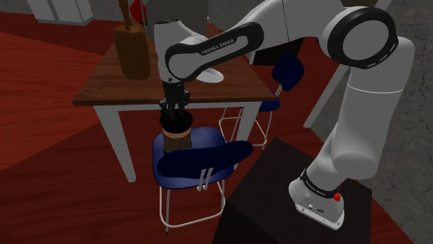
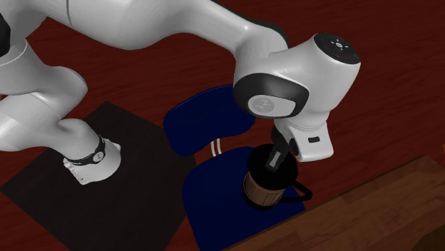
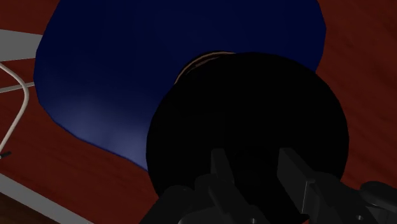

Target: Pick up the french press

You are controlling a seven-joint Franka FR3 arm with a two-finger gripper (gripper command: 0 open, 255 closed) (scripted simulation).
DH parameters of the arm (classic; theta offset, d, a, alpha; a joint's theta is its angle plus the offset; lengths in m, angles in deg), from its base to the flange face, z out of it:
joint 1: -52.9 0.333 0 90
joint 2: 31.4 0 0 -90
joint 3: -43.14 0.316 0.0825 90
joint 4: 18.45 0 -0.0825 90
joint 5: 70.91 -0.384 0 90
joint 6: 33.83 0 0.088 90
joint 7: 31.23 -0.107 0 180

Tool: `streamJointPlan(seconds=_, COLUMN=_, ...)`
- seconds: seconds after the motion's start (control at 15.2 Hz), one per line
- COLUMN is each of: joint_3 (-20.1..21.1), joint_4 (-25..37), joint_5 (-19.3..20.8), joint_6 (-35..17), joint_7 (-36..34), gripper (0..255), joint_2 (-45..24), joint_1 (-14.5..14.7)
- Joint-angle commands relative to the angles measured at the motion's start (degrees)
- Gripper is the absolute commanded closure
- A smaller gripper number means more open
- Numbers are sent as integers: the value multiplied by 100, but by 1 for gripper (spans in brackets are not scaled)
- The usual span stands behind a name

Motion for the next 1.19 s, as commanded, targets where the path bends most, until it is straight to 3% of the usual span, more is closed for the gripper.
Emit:
streamJointPlan(seconds=0.0, joint_3=2, joint_4=-19, joint_5=-3, joint_6=-2, joint_7=-1, gripper=255, joint_2=8, joint_1=1)
streamJointPlan(seconds=1.12, joint_3=38, joint_4=724, joint_5=-117, joint_6=1054, joint_7=82, gripper=255, joint_2=334, joint_1=-11)
